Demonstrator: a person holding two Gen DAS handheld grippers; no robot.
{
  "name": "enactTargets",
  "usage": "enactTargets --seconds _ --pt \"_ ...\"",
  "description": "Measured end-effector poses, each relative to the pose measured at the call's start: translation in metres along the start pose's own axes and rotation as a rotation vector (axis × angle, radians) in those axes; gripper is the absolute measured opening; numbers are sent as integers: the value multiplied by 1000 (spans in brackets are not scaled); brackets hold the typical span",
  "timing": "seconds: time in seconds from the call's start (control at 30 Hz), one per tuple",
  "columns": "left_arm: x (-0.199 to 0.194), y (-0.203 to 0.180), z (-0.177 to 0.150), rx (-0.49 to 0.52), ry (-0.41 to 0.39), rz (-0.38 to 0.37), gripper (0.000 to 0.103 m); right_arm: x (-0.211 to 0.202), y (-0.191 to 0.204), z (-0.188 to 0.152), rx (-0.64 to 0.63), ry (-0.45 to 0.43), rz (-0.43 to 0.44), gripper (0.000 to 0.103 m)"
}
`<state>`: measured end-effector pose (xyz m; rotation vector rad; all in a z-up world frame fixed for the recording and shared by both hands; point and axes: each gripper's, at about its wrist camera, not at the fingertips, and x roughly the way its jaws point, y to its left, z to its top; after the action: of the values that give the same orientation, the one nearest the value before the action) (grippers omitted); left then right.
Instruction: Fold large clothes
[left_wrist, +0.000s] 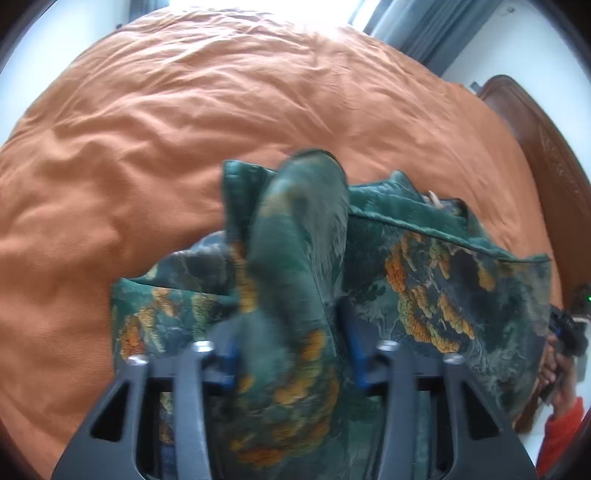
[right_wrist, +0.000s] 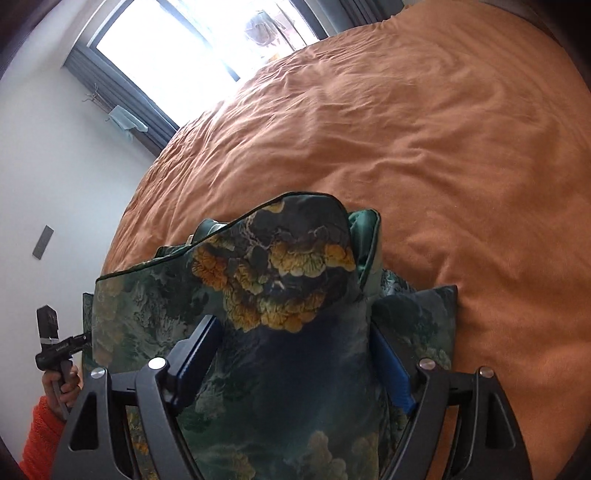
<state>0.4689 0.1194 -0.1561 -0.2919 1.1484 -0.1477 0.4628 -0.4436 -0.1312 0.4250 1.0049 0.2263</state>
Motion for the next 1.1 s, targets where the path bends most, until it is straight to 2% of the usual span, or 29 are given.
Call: enactTargets --seconds 0.03,0.07,0.13,0.23,0.33,0.43,0.53,0.7,0.9,1.1 --pt "-3 1 -1 -4 -16 17 17 -1 3 0 -12 -4 -19 31" --pt "-7 2 -2 -12 -33 20 14 -1 4 0 -19 -8 -56 17" --pt "-21 2 -6 -11 -89 34 11 -7 5 0 -13 -27 -114 12" --pt "-48 -8 -10 15 -186 70 8 -26 18 0 -64 -108 -147 11" --pt "-67 -21 -6 60 -296 140 8 -47 40 6 -125 -206 -166 11" --pt "-65 -26 4 67 -365 194 8 -58 62 19 -179 -294 -194 11" --pt "-31 -14 12 50 -315 215 9 -43 61 36 -162 -286 -208 11" --pt "18 7 -7 55 -245 216 12 26 29 26 -153 -131 -272 11" --pt "37 20 -16 29 -237 157 19 57 8 4 -134 -111 -240 15" --pt "49 14 -26 64 -280 180 22 70 -6 -10 -110 -147 -193 19"
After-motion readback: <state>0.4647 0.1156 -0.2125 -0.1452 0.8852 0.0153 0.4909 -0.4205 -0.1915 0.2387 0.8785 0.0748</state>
